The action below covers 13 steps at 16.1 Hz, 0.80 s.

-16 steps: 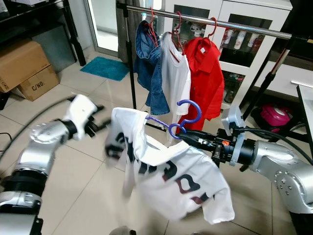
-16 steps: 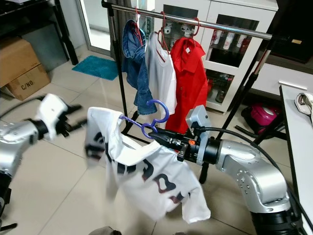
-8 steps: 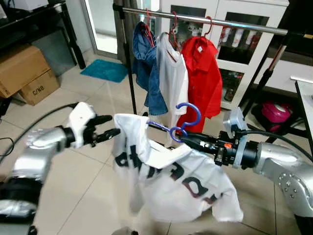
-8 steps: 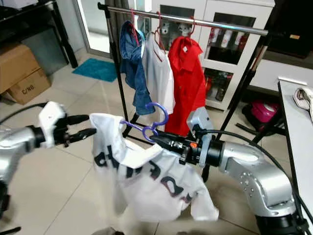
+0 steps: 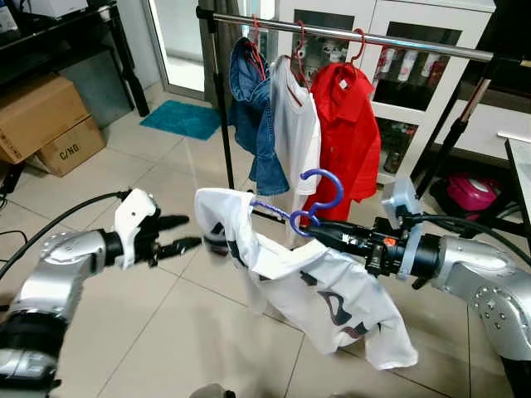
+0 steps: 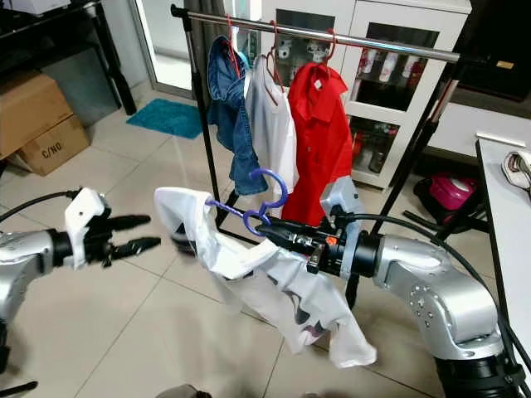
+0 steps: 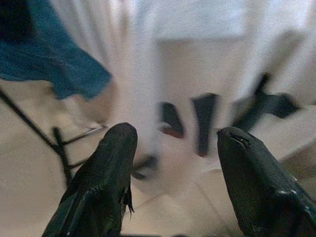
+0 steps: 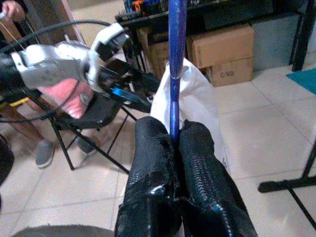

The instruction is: Hang hanger

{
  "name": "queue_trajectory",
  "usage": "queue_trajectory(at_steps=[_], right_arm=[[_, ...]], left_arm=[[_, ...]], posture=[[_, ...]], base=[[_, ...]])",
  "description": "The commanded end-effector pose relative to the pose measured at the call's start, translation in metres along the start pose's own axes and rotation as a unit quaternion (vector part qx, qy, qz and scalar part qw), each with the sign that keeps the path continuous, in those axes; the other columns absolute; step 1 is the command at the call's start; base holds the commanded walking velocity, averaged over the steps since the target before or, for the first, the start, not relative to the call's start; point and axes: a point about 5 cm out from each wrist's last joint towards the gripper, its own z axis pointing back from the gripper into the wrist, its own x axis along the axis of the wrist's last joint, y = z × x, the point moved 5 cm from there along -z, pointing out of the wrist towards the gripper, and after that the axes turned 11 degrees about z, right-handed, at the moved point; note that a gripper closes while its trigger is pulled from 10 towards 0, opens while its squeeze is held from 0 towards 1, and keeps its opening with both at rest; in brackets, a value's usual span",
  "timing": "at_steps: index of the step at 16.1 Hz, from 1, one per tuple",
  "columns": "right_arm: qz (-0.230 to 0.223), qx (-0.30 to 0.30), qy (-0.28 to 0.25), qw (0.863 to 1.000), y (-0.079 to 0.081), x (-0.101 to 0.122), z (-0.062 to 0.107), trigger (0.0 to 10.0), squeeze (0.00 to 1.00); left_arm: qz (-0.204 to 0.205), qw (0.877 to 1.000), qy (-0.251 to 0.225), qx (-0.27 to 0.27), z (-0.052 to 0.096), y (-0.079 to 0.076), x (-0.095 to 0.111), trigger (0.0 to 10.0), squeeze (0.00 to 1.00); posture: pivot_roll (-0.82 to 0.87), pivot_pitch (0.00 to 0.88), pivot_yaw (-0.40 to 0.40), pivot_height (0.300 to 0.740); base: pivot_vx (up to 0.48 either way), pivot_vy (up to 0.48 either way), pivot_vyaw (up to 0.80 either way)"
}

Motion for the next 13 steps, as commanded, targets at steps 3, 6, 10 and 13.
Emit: queue_trajectory(at_steps=[3, 6, 10, 13], right_arm=[[0.011, 0.006, -0.019, 1.0, 0.002, 0.01, 0.001, 0.0, 0.0], [0.012, 0.004, -0.021, 1.0, 0.003, 0.011, 0.002, 0.0, 0.0], [0.006, 0.012, -0.033, 0.999, 0.005, 0.014, 0.0, 0.0, 0.0], [0.004, 0.014, -0.034, 0.999, 0.006, 0.014, -0.001, 0.0, 0.0]], left_arm=[[-0.018, 0.999, -0.033, 0.002, -0.007, 0.0, 0.02, 10.0, 0.0], [-0.005, 1.0, -0.023, -0.004, -0.016, -0.001, 0.015, 10.0, 0.0], [-0.009, 0.999, -0.034, 0.023, -0.026, 0.008, 0.02, 0.0, 0.0], [-0.011, 0.999, -0.03, 0.028, -0.026, 0.01, 0.018, 0.0, 0.0]], posture=[[-0.08, 0.0, 0.054, 0.74], [-0.08, 0.0, 0.054, 0.74], [-0.08, 0.0, 0.049, 0.74], [-0.08, 0.0, 0.055, 0.74]], base=[[0.0, 0.0, 0.0], [0.0, 0.0, 0.0], [0.0, 0.0, 0.0], [0.0, 0.0, 0.0]])
